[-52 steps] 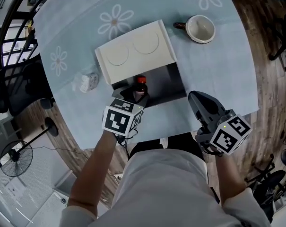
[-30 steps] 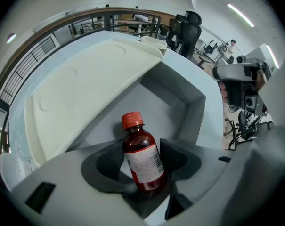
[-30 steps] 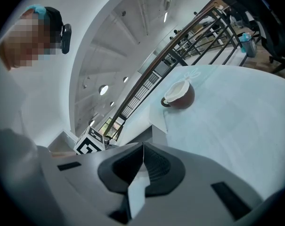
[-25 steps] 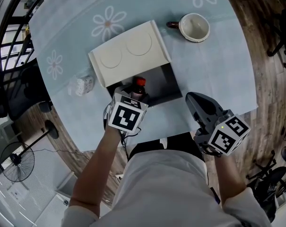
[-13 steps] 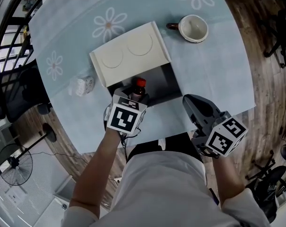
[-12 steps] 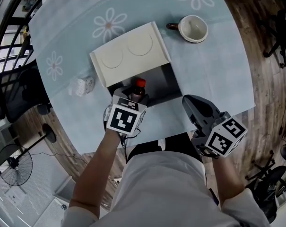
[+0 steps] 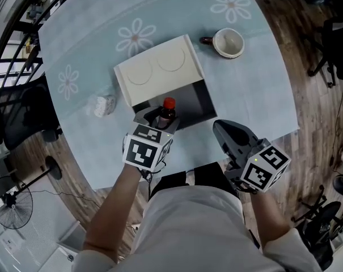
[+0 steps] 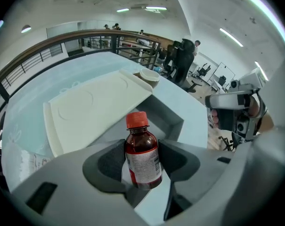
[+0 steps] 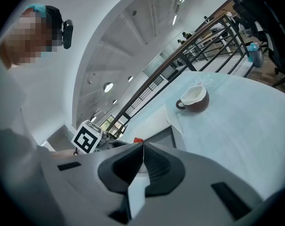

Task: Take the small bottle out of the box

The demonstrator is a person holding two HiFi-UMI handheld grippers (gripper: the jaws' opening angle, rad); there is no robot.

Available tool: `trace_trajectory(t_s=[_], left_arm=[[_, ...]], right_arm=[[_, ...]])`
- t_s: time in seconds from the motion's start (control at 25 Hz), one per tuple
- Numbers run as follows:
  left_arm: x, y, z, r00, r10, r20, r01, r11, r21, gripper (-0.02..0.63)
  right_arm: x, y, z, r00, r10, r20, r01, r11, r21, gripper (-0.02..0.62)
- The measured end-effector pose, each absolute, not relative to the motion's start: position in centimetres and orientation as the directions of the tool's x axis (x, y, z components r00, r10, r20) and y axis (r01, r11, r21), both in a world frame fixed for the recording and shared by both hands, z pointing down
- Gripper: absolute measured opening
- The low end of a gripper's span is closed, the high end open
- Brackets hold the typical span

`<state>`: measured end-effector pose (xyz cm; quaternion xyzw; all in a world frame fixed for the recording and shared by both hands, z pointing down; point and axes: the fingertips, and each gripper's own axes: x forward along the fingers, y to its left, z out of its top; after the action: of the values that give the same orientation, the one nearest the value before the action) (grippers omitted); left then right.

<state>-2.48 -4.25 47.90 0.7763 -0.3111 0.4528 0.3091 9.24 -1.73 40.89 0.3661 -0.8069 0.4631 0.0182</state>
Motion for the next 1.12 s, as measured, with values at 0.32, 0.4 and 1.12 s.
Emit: trace_trajectory(t_s=[0.32, 0.4, 1.12], left_arm=[[-2.7, -4.0, 43.6, 0.485, -0.276, 0.83, -0.752, -0.616, 0.235, 0.23], [-3.1, -3.7, 42.5, 0.504, -0.294, 0.812, -0.75, -0.615, 0.244, 0.23], [-8.7, -0.5, 34.4, 0.623, -0.426, 0.656, -0.735, -0.606, 0.304, 0.229]], right_arm=[[7.4, -0.3, 38.2, -0.735, -0.57, 0.367, -0.621, 0.349, -0.702, 0.022], [6.6, 0.3, 37.3, -0.738, -0.568, 0.364, -0.622, 0.365, -0.693, 0.023], [0.8, 3.4, 30.2, -0.727, -0.597, 0.339, -0.66, 0.471, -0.586, 0.021]])
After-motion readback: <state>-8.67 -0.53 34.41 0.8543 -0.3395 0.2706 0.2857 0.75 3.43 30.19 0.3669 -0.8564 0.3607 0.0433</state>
